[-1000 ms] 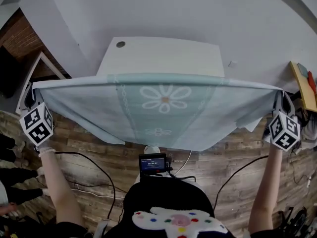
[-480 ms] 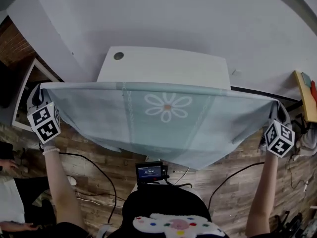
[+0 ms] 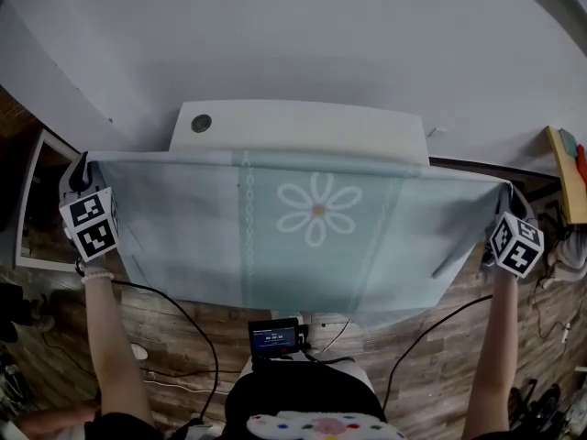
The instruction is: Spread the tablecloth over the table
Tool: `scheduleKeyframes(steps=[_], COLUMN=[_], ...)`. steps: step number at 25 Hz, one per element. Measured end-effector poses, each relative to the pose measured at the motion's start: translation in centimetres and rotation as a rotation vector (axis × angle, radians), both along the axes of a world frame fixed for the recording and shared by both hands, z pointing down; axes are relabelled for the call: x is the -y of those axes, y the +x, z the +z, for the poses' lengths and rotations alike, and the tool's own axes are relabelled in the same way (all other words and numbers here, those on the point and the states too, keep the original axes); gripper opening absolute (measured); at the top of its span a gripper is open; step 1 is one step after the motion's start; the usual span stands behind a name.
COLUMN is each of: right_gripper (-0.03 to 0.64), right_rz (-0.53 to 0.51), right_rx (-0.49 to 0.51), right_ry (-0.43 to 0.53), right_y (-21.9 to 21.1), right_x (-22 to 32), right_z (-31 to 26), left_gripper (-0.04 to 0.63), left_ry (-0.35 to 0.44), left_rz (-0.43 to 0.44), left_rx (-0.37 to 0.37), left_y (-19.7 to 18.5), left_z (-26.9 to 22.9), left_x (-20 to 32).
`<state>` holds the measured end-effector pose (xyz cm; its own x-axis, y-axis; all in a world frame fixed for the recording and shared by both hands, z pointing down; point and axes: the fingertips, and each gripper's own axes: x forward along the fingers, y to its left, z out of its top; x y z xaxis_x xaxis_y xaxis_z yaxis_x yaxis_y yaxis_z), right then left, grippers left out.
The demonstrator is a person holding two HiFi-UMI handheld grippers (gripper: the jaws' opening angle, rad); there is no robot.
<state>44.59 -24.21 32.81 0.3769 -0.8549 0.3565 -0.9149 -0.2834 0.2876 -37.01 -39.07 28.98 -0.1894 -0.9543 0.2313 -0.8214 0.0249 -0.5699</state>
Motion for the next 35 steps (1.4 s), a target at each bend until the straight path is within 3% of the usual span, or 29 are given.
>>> scheduleKeyframes(steps=[11,16,21,31,35], right_gripper=[0.031,0.031,0.031,0.031,0.031], right_rz=[0.007,0.013,0.032,0.063,0.059], right_rx=[0.032,0.055,0.055,-0.037,-0.082], right_ry=[-0.066,-0.103,-0.113,-0.123,-0.112], right_y=[0.5,1.2,1.7,1.2,1.9], right_x=[3.4,10.2,14.0,25.8,30.2], right_z=[2.8,4.7,4.9,5.6,7.7], left_gripper=[0.014,0.014,0.014,0.014,0.014], left_ry=[-0.081,-0.131,-0.137,-0.133,-0.131], left_rz=[0.024,0.046,0.059,0.071,0.067], left_rx=[-0.021,-0.008,-0.005,-0.015,-0.022], left_y=[0.6,1.5,2.1,2.0,2.7], left_z=[3.6,5.4,5.1,7.3,11.1], left_x=[3.5,10.9,15.1,27.9,32.0])
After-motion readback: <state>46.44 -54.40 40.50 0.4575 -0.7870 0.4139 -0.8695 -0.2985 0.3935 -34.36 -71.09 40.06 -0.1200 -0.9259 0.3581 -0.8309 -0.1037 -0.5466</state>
